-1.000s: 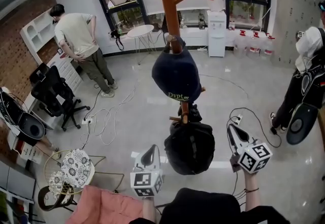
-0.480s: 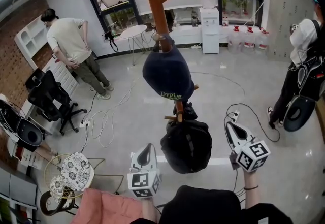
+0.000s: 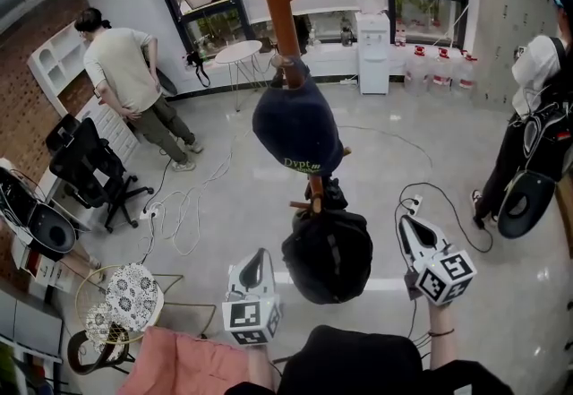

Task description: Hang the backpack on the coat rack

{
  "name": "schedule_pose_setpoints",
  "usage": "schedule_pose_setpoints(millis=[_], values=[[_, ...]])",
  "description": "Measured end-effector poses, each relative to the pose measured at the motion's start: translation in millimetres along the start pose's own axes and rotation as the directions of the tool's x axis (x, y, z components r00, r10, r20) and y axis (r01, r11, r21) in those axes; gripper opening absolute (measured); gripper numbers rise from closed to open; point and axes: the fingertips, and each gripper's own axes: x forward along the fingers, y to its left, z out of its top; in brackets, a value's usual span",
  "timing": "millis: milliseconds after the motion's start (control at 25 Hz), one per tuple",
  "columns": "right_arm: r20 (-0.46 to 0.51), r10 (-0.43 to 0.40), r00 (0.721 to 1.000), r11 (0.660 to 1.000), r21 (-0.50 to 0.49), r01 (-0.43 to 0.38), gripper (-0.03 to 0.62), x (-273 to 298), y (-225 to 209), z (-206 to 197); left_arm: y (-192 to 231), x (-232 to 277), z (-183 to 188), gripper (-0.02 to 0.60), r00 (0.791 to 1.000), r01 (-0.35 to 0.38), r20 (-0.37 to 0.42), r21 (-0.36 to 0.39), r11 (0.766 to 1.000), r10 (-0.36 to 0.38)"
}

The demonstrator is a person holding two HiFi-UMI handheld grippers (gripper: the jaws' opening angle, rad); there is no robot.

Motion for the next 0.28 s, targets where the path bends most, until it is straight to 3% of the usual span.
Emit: schedule_pose_setpoints(millis=[280], values=[[-0.001,-0.007,1.0,1.0,-0.001,0.007,0.014,-0.1,-2.7,-1.5,3.1,-0.7,-1.0,0.017,1.0,-0.016,-0.002,-0.001,1.0,0.016]])
